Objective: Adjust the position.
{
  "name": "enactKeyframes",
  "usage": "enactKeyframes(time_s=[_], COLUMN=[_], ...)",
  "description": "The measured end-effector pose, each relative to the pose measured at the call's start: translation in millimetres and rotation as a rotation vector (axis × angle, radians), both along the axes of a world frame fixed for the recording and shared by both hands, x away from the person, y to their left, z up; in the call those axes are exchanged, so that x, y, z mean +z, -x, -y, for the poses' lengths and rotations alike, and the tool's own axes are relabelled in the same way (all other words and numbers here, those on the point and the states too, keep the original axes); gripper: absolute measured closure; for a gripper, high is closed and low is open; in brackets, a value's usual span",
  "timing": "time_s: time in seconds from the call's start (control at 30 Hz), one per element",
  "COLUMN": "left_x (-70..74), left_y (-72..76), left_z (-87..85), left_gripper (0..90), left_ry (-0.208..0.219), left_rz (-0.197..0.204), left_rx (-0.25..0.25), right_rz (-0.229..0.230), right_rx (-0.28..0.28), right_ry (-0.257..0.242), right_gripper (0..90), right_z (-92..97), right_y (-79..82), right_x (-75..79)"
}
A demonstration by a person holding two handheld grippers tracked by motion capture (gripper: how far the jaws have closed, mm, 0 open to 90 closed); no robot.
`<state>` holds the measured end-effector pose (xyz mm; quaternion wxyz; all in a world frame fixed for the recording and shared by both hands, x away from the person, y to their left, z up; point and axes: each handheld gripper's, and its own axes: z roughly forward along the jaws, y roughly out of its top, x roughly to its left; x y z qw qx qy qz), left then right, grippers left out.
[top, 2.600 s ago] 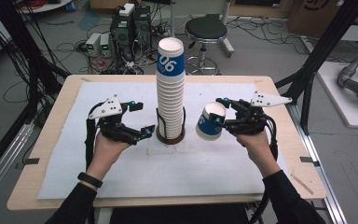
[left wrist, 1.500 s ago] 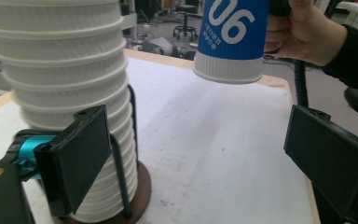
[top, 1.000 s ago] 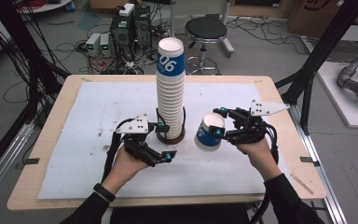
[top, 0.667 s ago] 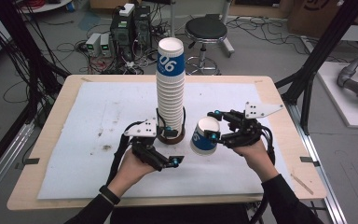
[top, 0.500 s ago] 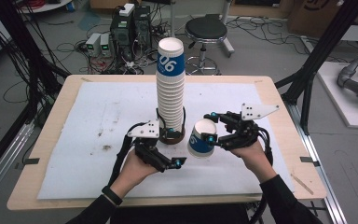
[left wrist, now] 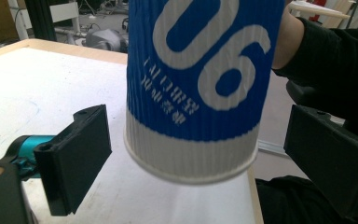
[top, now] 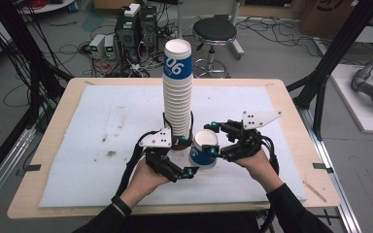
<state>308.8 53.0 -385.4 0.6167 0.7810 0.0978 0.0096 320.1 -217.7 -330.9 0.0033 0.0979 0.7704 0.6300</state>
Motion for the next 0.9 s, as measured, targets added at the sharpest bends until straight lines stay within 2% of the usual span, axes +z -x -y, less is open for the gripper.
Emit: enactKeyframes(time_s=[0.27, 0.4, 0.67, 0.9], left_x=[-5.0, -6.8, -9.4, -10.5], left_y=[1.6, 0.6, -1.6, -1.9], left_z=[7.4, 8.9, 10.1, 10.3], left_gripper=[7.2, 7.2, 7.3, 14.4], left_ry=[-0.010, 0.004, 0.002, -0.004], left_rz=[-0.006, -0.015, -0.034, -0.037], left_rx=[-0.016, -0.020, -0.022, -0.035], right_rz=[0.000, -0.008, -0.014, -0.019], right_rx=[0.022, 0.032, 0.040, 0.040], right_ry=[0.014, 0.016, 0.011, 0.002], right_gripper=[32.1, 32.1, 32.1, 32.1], right_z=[-9.1, -11.8, -15.2, -14.4], right_y=[2.7, 3.6, 4.6, 4.1], right_x=[-3.0, -4.2, -5.3, -5.2])
